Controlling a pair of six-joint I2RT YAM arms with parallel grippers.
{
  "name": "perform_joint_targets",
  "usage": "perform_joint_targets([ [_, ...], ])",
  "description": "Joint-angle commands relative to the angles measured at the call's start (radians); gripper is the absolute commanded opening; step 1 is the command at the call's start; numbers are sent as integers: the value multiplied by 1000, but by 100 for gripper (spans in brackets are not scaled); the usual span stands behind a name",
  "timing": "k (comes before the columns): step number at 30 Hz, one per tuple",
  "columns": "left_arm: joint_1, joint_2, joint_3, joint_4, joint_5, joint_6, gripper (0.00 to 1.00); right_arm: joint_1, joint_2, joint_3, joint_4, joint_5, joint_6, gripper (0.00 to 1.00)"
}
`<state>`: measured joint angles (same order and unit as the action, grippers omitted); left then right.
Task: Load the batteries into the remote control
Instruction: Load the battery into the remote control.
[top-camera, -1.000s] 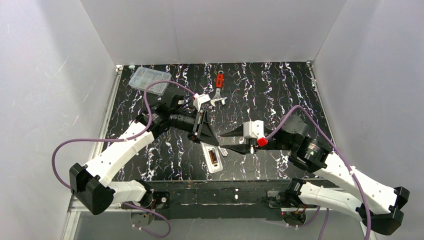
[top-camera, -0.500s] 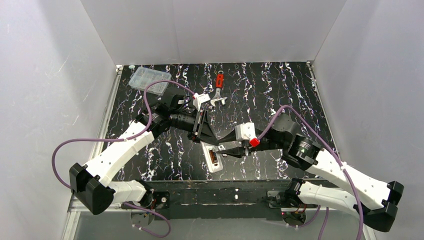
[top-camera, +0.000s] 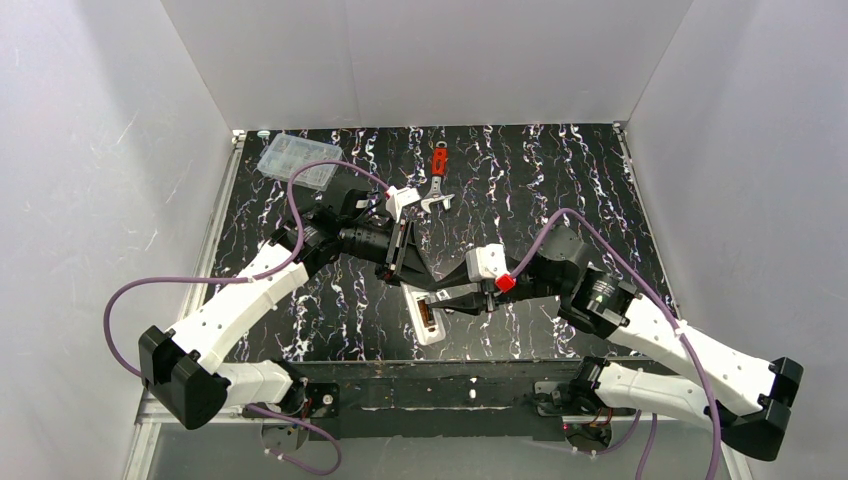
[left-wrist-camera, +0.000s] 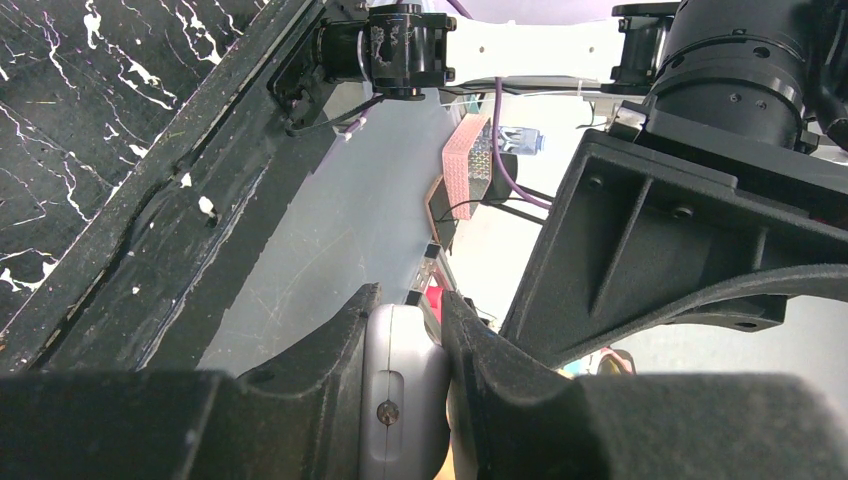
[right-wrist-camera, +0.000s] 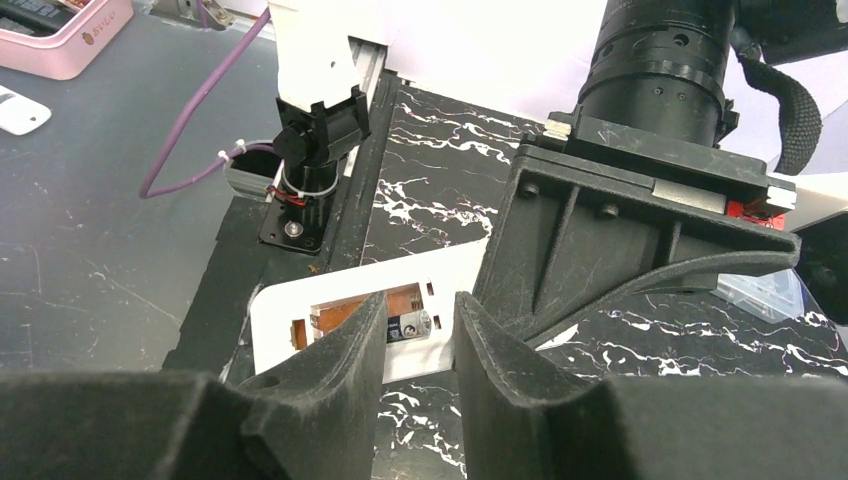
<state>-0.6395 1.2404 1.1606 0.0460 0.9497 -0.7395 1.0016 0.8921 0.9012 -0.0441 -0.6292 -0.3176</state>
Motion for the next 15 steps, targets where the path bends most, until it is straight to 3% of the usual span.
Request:
perform_joint_targets([
  [1,-4,-5,39,-25,43,12,0,0,6,4,64,-16,2,38],
  [15,-3,-25,24,-29,34,14,0,0,24,-2,67,-26,-8,36],
])
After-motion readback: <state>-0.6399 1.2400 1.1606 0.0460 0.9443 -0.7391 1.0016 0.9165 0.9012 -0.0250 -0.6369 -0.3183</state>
